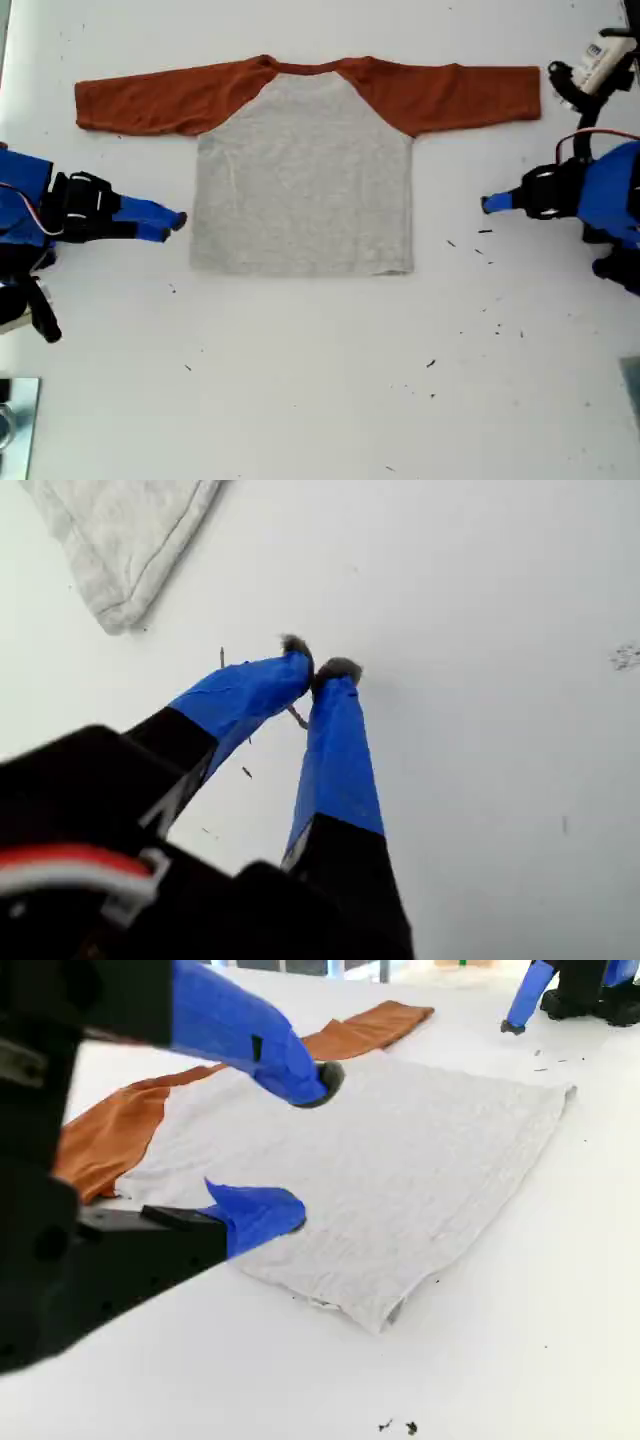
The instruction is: Fold t shirt
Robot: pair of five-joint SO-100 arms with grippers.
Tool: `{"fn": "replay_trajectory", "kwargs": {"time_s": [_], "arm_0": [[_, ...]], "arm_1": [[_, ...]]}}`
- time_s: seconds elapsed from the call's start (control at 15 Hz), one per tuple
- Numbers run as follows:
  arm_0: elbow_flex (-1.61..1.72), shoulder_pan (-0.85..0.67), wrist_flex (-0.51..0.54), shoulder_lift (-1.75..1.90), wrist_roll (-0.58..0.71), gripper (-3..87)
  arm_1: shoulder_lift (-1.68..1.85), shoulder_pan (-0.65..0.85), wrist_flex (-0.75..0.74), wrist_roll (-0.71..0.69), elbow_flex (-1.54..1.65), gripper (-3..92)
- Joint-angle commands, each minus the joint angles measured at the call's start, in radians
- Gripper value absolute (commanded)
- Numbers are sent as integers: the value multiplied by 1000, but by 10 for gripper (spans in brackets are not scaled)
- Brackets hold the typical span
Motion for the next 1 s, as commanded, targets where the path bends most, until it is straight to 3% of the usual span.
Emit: {"fn": "replay_trajectory", "kwargs": {"time_s": [0.0, 0.13, 0.2, 0.27, 0.4, 0.53, 0.73, 0.87, 0.93], "arm_0": [[9, -8, 0, 8, 8, 167], [9, -2, 0, 8, 14, 129], [9, -14, 0, 8, 81, 100], [9, -26, -9, 8, 261, 49], [9, -21, -18, 8, 284, -3], [9, -37, -2, 9, 291, -3], [9, -32, -2, 9, 291, -3], [9, -32, -2, 9, 291, -3], [9, -26, -2, 9, 291, 3]], "arm_1": [[17, -87, 14, 347, 52, 39], [18, -84, 15, 285, 51, 36], [18, -106, 3, 278, 43, 36], [18, -118, -28, 256, 38, 35], [5, -104, -58, 215, -49, 34], [-331, 23, -32, 72, -371, 34], [-913, 313, 236, -293, -1109, 38], [-1126, 505, 387, -468, -1443, 279], [-1172, 586, 391, -543, -1502, 336]]}}
